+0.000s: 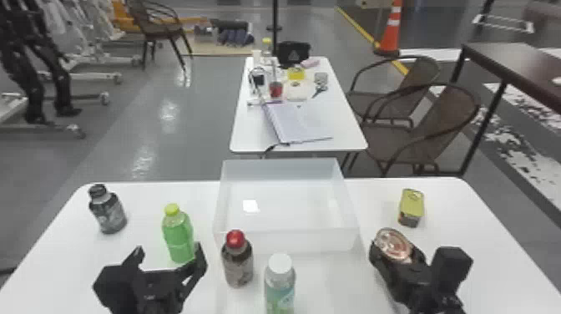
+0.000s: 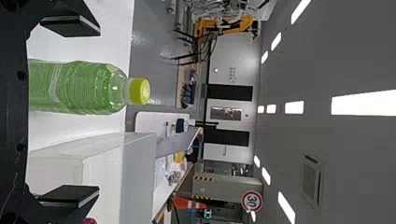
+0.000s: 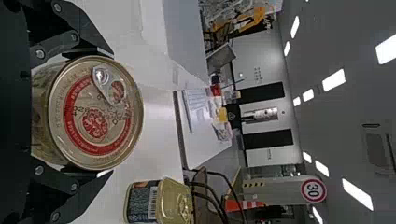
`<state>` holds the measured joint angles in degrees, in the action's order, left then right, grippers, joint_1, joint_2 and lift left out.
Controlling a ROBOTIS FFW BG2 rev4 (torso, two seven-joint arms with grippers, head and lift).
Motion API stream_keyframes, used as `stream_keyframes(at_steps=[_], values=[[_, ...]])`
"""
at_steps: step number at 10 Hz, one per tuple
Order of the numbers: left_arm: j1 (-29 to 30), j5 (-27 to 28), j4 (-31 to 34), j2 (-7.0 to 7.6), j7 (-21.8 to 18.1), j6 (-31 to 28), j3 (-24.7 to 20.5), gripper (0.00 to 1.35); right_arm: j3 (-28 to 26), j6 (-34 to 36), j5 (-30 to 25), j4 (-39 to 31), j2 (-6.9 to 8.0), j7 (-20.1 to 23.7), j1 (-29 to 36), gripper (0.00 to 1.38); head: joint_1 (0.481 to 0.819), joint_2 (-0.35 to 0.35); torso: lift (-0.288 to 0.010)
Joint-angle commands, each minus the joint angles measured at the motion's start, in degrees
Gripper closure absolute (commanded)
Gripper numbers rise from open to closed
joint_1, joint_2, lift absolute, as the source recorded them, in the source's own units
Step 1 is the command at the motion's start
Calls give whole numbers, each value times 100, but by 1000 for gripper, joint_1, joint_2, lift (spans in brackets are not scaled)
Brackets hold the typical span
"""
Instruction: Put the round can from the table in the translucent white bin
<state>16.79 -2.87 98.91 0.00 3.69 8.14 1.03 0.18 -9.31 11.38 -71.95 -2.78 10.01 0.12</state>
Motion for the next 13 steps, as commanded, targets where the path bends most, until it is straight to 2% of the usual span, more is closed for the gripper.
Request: stream_keyframes(at_steps=[1,2,3,4,5,6,8,9,10,12,13], values=[[0,-3,-3,-15,1,4,2,110,0,52,251,-891,14,1,489,1049,549,0,-100],[0,-30,-3,-15,1,-5,-7,110,-18,474,479,-1480,-3,1,735,1041,549,0,-100],[0,-56,-3,-15,1,-14,-7,110,-53,1010,629,-1884,-83,1,779,1038,549,0,-100],[0,-56,-3,-15,1,-31,-7,110,-62,1467,743,-2121,-223,36,621,1038,549,0,-100],[-9,-65,-3,-15,-8,-58,2,110,-62,1819,980,-2025,-337,405,269,1036,549,0,-100],[-17,-65,-3,-15,-26,-84,2,110,-62,2082,936,-1814,-434,827,-153,1036,549,0,-100],[-44,-65,-21,-15,-43,-102,20,110,-62,2566,664,-1260,-443,1521,-970,1036,549,0,-100],[-53,-65,-29,-15,-43,-110,20,110,-53,2794,479,-1040,-408,1750,-1287,1036,549,0,-100],[-61,-65,-38,-15,-43,-110,28,110,79,2944,409,-803,-443,1820,-1533,1036,549,0,-100],[-70,-74,-47,-15,-43,-110,37,110,360,3119,620,-12,-487,2365,-2078,1036,549,0,-100],[-88,-74,-47,-15,-43,-128,46,110,422,3234,611,269,-460,2628,-2324,1036,549,0,-100]])
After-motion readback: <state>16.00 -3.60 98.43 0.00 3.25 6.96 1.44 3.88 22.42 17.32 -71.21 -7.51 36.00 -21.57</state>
